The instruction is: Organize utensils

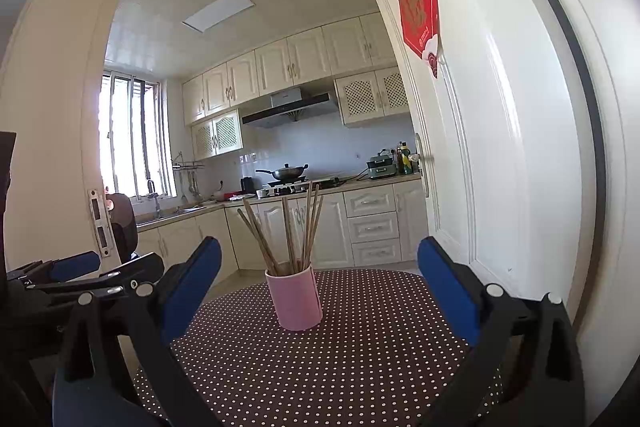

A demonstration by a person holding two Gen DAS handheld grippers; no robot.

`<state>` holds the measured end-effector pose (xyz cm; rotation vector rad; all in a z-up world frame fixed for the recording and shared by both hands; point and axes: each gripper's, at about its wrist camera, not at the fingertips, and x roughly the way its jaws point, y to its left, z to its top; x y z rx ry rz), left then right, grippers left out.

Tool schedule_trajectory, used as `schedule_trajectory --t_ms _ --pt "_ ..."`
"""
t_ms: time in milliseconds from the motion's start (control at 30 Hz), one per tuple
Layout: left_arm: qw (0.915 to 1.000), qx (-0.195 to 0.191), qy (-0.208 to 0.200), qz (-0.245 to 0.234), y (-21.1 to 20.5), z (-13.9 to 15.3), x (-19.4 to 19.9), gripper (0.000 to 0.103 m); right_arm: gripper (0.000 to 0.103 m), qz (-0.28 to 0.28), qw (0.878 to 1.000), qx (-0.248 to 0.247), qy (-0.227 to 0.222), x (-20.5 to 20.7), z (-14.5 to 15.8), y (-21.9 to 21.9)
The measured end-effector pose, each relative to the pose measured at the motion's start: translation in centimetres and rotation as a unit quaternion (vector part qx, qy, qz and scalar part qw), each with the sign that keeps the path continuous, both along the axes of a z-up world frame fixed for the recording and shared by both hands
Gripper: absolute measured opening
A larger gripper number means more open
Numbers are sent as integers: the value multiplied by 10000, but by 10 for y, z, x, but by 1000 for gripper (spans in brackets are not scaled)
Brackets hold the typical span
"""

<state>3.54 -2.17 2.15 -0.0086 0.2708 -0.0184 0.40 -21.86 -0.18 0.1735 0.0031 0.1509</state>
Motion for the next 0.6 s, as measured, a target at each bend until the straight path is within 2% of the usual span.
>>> schedule_trajectory --t_ms 600 --pt "10000 -2 9 0 1 1 -2 95 95 18 10000 21 10 -1 0 2"
